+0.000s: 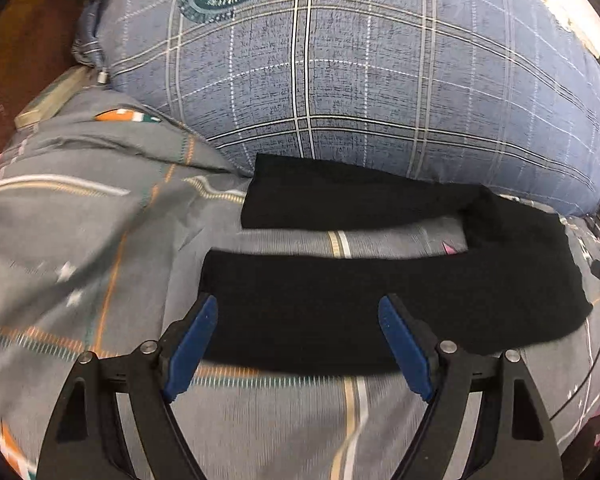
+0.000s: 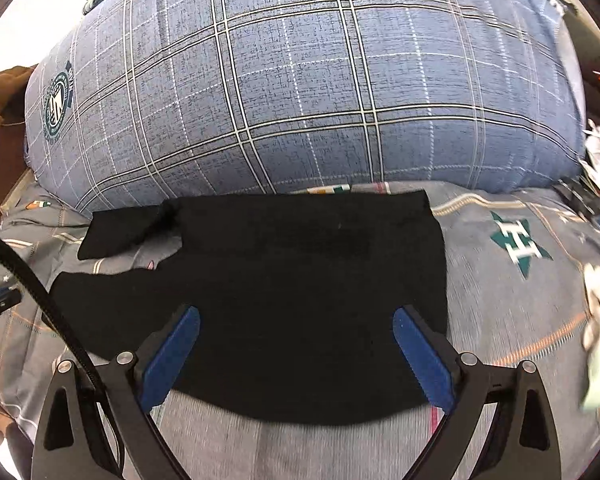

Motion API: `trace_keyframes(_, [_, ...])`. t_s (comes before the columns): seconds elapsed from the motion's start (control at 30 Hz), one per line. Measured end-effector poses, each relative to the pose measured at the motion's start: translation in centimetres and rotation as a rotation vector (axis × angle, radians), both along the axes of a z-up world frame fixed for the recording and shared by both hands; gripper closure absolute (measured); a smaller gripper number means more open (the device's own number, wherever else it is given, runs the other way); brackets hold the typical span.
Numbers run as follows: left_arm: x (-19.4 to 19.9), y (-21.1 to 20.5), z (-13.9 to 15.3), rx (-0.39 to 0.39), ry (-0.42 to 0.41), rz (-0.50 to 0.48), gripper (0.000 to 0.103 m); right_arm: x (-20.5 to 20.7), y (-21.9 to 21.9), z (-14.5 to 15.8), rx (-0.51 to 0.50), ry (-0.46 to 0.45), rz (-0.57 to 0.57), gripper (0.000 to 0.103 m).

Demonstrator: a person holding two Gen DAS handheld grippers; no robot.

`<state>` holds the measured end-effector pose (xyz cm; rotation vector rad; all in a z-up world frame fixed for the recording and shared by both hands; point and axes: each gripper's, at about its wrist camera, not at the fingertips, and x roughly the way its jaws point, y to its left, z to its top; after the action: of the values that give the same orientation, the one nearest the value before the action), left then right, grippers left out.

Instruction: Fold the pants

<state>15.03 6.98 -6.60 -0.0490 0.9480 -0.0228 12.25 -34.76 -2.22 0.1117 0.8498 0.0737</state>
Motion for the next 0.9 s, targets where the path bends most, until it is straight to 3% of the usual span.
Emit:
trace_keyframes(0.17, [1.7, 1.5, -3.6, -0.017, 0.078, 0.039, 0.021, -0.1, -4.0, -1.6, -0.002, 0.061, -0.098, 0.004])
trace_keyframes(0.3, [-0.6, 4.4, -5.5, -0.130, 0.091, 0.107, 0.021, -3.8, -8.2, -3.8, 0.093, 0.086, -0.230, 0.003])
trace_keyframes(0.43, [-2.8, 7.3, -6.0, -0.217, 0.077, 0.185, 0.021, -6.4, -9.7, -4.9, 0.183, 0.079, -0.261, 0.003])
trace_keyframes(0.53, [-2.7, 7.7, -6.9, -0.216, 0.111, 0.196, 0.021, -6.9, -9.0, -5.5, 0.236, 0.064, -0.240, 0.004])
trace_keyframes(0.67, [-1.0, 7.7, -7.5, -0.185, 0.109, 0.208, 0.021, -5.7, -7.4, -6.0, 0.247, 0.073, -0.220, 0.012])
trace_keyframes(0.8, [0.7, 7.3, -8.9, -0.200, 0.141, 0.183, 0.021, -5.0, -7.0, -6.5, 0.231, 0.067, -0.227, 0.013])
trace_keyframes(0.83, [0.6, 6.8, -8.8, -0.166, 0.128, 0.173, 0.025, -4.9, -6.9, -6.5, 0.234, 0.067, -0.232, 0.014])
trace_keyframes(0.9, [0.4, 6.1, -8.6, -0.136, 0.115, 0.149, 0.073, -4.4, -6.5, -6.5, 0.233, 0.065, -0.234, 0.016])
